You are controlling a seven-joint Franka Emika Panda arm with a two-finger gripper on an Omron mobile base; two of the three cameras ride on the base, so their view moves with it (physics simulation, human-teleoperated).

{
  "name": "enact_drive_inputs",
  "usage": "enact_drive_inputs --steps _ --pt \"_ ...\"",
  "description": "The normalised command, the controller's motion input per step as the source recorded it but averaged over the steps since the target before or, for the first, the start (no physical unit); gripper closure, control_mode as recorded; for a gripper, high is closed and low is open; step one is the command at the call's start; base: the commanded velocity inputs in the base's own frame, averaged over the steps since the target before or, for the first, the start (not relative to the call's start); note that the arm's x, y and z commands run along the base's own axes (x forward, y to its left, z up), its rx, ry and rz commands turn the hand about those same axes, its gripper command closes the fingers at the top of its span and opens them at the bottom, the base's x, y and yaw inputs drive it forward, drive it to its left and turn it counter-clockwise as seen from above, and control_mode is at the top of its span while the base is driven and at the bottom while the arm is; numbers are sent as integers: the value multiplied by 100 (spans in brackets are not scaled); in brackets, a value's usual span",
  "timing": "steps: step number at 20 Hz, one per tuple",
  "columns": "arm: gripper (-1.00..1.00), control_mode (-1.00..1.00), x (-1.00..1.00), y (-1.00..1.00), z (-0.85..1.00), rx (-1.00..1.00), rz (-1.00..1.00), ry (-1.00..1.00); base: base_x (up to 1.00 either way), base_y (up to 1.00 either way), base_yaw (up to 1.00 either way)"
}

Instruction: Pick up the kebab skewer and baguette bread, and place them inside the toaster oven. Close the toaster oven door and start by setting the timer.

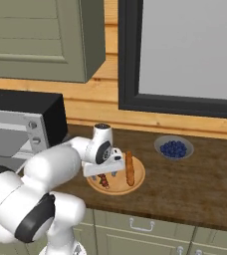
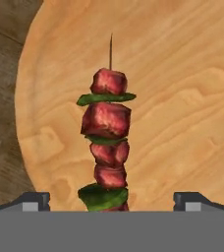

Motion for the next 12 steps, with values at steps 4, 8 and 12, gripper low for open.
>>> enact_drive_inputs --steps 4,8,12 --pt "-100 -100 0 0 -37 1 0 2 0 0 0" --pt "-100 -100 0 0 -28 0 0 4 0 0 0" --pt "-100 -100 -3 0 -21 0 0 2 0 0 0"
